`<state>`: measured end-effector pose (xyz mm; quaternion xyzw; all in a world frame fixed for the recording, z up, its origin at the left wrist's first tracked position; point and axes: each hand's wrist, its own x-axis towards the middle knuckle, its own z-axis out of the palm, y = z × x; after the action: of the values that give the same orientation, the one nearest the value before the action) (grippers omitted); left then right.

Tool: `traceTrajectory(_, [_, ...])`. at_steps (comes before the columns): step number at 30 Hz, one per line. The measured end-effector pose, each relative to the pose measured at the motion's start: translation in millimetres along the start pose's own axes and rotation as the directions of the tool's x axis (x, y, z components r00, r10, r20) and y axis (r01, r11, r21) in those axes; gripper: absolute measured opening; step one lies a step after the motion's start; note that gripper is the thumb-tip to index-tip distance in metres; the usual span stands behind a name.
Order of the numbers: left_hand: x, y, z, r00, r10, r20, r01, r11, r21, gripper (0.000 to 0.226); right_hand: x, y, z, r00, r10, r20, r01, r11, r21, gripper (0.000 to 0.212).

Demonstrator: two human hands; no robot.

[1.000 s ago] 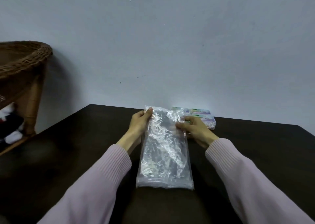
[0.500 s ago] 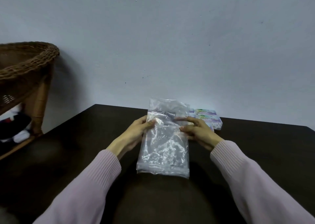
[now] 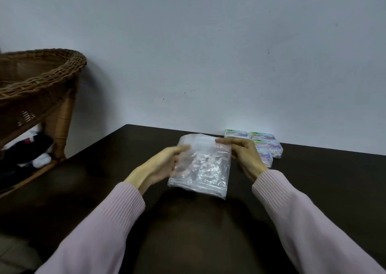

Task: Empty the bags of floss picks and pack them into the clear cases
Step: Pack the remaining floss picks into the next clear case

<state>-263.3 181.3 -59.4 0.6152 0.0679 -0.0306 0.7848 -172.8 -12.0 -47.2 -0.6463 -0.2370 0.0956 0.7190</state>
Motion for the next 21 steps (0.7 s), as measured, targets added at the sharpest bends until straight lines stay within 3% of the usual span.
traceTrajectory(2, [-0.8, -0.9, -1.0, 0.989, 0.098, -0.108, -0.089, 0.993, 0.081, 0.026, -2.3, -1.7, 6.2, 0.999, 0.028, 0.046, -0.029, 0.999, 0.026, 0.042])
traceTrajectory(5, [-5.6, 1.3, -7.2, 0.961, 0.21, -0.182, -0.204, 0.978, 0.055, 0.027, -8.7, -4.8, 14.3, 0.96, 0.175, 0.22, -0.23, 0.94, 0.254, 0.037])
traceTrajectory(8, [-11.9, 3.8, -17.0, 0.945, 0.257, -0.202, -0.239, 0.965, 0.109, 0.03, -12.3, -5.7, 23.5, 0.895, 0.256, 0.365, -0.31, 0.946, 0.097, 0.044])
traceTrajectory(12, [-26.8, 8.5, -29.1, 0.93, 0.239, -0.28, -0.203, 0.967, 0.151, 0.023, -6.5, 1.4, 47.7, 0.948, 0.172, 0.27, -0.196, 0.979, 0.065, 0.042])
traceTrajectory(14, [-37.1, 10.0, -34.3, 0.922, 0.141, -0.36, -0.075, 0.979, 0.192, 0.025, -5.6, 0.8, 60.4, 0.968, 0.119, 0.219, -0.144, 0.984, 0.102, 0.037])
traceTrajectory(15, [-41.3, 9.5, -38.5, 0.92, 0.067, -0.387, -0.021, 0.992, 0.122, 0.029, -5.8, -0.7, 68.0, 0.976, 0.102, 0.192, -0.125, 0.986, 0.114, 0.03])
traceTrajectory(17, [-50.3, 8.5, -46.7, 0.926, -0.041, -0.375, -0.028, 0.984, -0.176, 0.035, -8.4, -4.2, 85.2, 0.988, 0.076, 0.136, -0.094, 0.987, 0.127, 0.021])
traceTrajectory(19, [-58.4, 9.1, -52.7, 0.926, -0.039, -0.376, -0.118, 0.915, -0.386, 0.044, -10.5, -4.5, 100.7, 0.996, 0.017, 0.085, -0.022, 0.998, 0.054, 0.022])
traceTrajectory(21, [-69.0, 11.4, -59.5, 0.921, -0.006, -0.39, -0.177, 0.885, -0.431, 0.057, -14.4, -2.8, 118.9, 0.99, -0.09, 0.111, 0.105, 0.985, -0.138, 0.026])
